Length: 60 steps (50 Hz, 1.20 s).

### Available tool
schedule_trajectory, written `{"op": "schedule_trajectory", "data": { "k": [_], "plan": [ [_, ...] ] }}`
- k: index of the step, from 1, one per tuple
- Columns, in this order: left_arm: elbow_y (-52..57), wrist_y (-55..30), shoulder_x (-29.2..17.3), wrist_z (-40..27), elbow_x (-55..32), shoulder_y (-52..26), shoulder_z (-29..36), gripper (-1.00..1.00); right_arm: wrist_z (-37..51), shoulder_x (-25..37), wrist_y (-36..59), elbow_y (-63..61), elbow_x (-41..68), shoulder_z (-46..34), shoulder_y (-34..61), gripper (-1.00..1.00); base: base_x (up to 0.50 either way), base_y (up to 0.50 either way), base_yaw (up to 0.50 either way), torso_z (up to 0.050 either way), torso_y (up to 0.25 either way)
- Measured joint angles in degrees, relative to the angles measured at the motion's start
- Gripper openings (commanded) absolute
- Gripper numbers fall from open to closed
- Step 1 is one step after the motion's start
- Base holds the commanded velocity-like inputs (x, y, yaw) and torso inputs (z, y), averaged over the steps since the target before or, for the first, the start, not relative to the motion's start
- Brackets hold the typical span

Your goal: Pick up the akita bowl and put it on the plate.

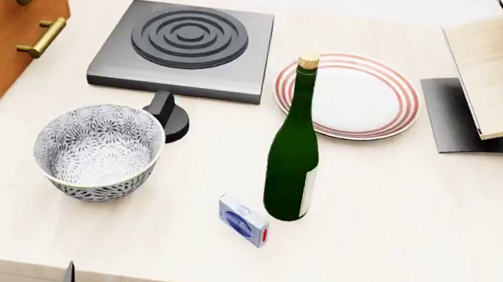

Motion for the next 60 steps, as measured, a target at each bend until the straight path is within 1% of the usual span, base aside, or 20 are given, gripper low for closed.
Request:
{"op": "schedule_trajectory", "data": {
  "k": [15, 28, 42, 60],
  "plan": [
    [18.0, 2.8, -2.0, -3.4, -0.1, 8.3, -1.5, 1.00, 3.1, 2.4, -0.2, -19.6, 0.3, 0.9, -9.0, 1.00, 0.00, 0.00, 0.00, 0.000, 0.000],
    [29.3, 10.0, -3.1, -6.1, 2.3, 17.9, -2.0, 1.00, 5.3, 3.8, -6.8, -30.6, -1.6, 1.0, -18.2, 1.00, 0.00, 0.00, 0.00, 0.000, 0.000],
    [33.7, 15.5, -4.1, -7.7, 3.6, 23.2, -1.6, 1.00, 6.6, 4.6, -10.9, -33.8, -3.3, 0.1, -22.0, 1.00, 0.00, 0.00, 0.00, 0.000, 0.000],
    [34.3, 16.1, -5.3, -8.8, 2.9, 23.6, -1.1, 1.00, 7.2, 5.8, -13.0, -33.8, -2.6, -1.3, -22.7, 1.00, 0.00, -0.02, 0.00, 0.000, 0.000]
  ]
}}
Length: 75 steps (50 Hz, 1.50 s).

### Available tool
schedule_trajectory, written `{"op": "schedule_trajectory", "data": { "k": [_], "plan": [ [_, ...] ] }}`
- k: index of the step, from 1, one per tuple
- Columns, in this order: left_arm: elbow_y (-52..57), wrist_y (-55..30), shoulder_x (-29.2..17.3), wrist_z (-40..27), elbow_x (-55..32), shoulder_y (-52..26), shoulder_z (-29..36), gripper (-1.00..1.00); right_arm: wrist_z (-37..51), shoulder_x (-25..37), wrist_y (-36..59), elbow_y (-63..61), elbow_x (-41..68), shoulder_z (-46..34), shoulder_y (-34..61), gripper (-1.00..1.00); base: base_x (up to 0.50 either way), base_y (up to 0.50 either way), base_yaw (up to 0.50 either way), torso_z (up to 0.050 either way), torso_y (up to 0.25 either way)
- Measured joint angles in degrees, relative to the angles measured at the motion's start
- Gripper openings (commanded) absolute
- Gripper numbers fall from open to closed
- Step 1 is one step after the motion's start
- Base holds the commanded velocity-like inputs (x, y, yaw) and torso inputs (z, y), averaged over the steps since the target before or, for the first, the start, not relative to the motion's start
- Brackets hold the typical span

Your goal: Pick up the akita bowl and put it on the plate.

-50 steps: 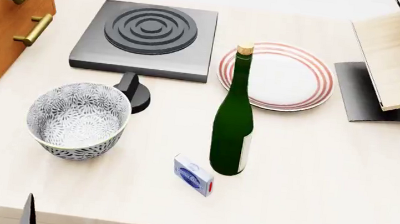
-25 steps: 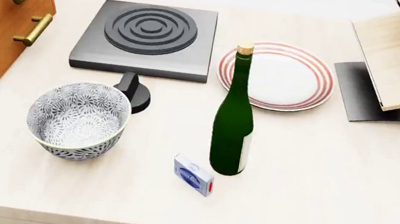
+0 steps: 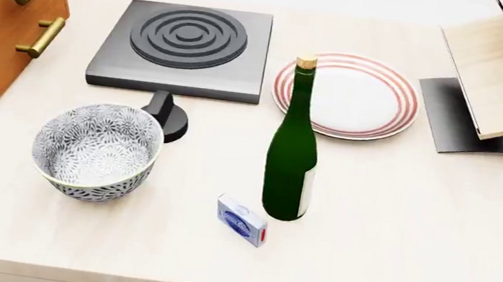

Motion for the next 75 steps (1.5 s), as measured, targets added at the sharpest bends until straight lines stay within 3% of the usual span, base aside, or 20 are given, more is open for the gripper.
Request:
{"op": "schedule_trajectory", "data": {
  "k": [42, 75],
  "plan": [
    [-1.7, -2.0, -1.9, -2.2, -2.7, -2.2, 0.2, 1.00, 1.3, 2.0, 2.1, 1.8, 2.7, -1.8, 2.2, 1.00, 0.00, -0.26, 0.00, 0.000, 0.000],
    [-1.4, -1.6, -3.1, -3.7, -3.7, -2.3, 0.7, 1.00, 2.7, 3.0, -0.7, 2.5, -1.5, -4.2, 2.0, 1.00, 0.09, -0.01, 0.00, 0.000, 0.000]
  ]
}}
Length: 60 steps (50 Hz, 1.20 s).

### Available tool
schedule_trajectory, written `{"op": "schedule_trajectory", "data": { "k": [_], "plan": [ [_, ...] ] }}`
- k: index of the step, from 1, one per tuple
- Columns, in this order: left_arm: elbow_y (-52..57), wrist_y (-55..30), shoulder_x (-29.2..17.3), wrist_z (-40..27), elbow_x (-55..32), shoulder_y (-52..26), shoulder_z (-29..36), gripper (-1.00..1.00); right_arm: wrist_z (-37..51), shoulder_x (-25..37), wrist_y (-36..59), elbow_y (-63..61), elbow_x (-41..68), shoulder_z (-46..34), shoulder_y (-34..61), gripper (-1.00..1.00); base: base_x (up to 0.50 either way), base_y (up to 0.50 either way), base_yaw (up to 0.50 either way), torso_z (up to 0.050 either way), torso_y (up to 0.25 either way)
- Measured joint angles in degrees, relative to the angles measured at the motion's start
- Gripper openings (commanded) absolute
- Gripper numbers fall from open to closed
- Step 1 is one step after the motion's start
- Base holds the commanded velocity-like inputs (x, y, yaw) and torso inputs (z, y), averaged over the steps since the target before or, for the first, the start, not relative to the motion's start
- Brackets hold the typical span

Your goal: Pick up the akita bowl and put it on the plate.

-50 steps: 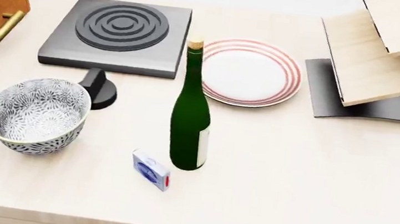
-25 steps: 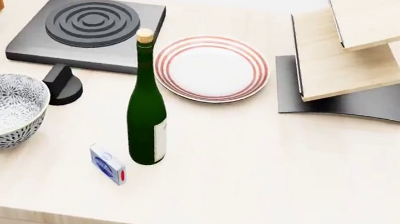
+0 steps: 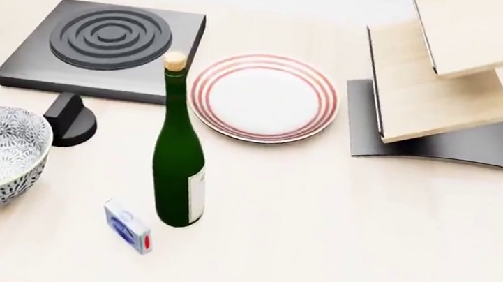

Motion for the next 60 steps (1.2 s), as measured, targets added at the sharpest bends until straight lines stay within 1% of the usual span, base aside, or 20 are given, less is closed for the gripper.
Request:
{"op": "schedule_trajectory", "data": {
  "k": [50, 60],
  "plan": [
    [-0.4, 0.9, -1.6, -1.6, -0.5, 0.0, 0.8, 1.00, 1.8, 1.3, 0.7, 0.8, -1.1, -2.0, 1.0, 1.00, 0.13, -0.01, 0.00, 0.000, 0.000],
    [-0.6, 1.3, -2.0, -2.7, -2.4, -0.1, -0.8, 1.00, 2.6, 1.5, 0.7, 0.9, -0.1, -1.3, 1.2, 1.00, 0.13, -0.01, 0.00, 0.000, 0.000]
  ]
}}
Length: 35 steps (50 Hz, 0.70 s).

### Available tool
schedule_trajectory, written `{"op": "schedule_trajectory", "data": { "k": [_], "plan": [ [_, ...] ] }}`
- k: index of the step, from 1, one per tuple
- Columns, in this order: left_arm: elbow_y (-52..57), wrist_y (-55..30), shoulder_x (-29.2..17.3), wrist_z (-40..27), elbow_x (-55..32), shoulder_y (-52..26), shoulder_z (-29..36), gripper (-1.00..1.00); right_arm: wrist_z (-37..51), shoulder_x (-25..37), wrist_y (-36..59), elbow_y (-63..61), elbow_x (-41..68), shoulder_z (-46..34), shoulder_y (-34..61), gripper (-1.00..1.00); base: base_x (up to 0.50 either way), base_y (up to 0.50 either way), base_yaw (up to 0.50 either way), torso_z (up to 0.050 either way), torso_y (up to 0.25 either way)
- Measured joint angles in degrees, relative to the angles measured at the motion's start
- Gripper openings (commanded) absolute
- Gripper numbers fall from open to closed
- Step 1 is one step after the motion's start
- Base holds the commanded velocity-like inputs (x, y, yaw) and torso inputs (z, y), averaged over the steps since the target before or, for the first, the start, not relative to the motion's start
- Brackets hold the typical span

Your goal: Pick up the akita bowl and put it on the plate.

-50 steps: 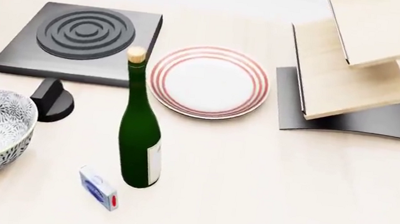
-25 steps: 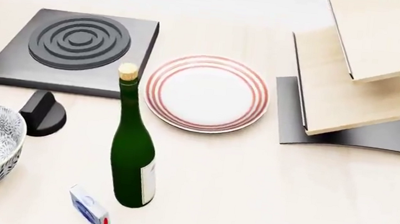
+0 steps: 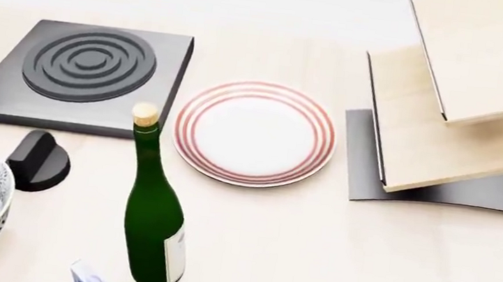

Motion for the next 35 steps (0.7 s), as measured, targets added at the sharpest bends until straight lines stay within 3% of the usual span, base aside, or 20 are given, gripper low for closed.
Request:
{"op": "schedule_trajectory", "data": {
  "k": [18, 35],
  "plan": [
    [-0.4, 1.9, -0.6, -3.0, -5.5, 0.9, -6.0, 1.00, 1.8, 0.6, -0.1, 0.0, 2.3, 2.4, 0.1, 1.00, 0.13, -0.01, 0.00, 0.000, 0.000],
    [-0.3, 2.4, -1.0, -4.0, -6.9, 1.1, -7.1, 1.00, 2.3, 1.0, 0.3, -0.2, 1.9, 1.9, 0.3, 1.00, 0.13, -0.01, 0.00, 0.000, 0.000]
  ]
}}
